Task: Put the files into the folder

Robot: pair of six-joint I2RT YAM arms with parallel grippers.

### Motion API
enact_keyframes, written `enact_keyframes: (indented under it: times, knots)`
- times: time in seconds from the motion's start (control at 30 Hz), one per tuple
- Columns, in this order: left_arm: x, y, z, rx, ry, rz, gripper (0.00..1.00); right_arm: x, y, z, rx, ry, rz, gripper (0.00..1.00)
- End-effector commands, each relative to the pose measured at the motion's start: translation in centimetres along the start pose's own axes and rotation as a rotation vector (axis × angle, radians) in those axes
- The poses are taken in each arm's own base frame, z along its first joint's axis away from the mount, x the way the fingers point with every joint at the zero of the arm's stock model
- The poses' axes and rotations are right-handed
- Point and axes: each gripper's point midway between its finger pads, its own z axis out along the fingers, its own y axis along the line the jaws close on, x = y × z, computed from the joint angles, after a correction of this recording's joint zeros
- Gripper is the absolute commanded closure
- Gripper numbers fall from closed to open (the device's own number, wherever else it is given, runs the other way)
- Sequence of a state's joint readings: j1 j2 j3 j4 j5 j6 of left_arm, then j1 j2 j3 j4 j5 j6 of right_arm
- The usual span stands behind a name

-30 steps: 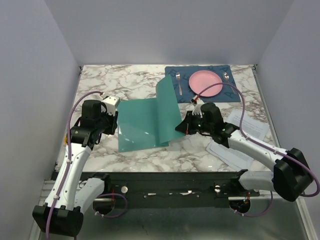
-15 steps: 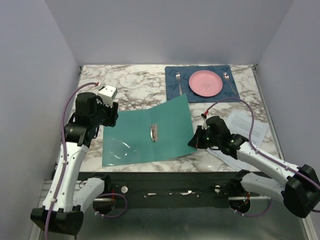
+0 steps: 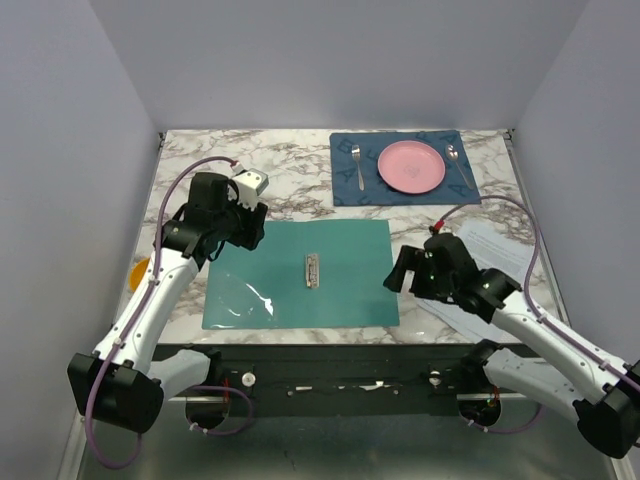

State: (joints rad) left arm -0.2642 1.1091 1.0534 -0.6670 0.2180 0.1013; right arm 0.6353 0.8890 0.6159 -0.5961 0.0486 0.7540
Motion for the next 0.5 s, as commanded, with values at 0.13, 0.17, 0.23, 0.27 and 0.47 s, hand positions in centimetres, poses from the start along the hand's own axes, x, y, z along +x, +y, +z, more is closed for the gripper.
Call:
enact_keyframes:
  times: [0.13, 0.17, 0.23, 0.27, 0.47]
  knots:
    - [-1.0, 0.6, -1.2, -0.049, -0.065, 0.035, 0.38, -5.4, -4.7, -2.4, 0.481, -0.034, -0.136, 0.37]
    - [-0.8, 0.7, -1.3, -0.058, -0.064, 0.037, 0.38, -4.6, -6.2, -1.3, 0.605, 0.044, -0.16, 0.37]
    - [-0.7, 0.8, -1.4, -0.066, -0.066, 0.041, 0.38, -4.9, -7.2, -1.6, 0.719, 0.067, -0.162, 0.32]
    - [-0.6, 0.8, -1.5, -0.069, -0.065, 0.044, 0.38, -4.6, -7.6, -1.2, 0.748, 0.078, -0.165, 0.32]
    - [-0.3, 1.2, -1.8, -0.092, -0.07, 0.056, 0.38, -1.8, -8.4, 1.3, 0.738, 0.161, -0.143, 0.31]
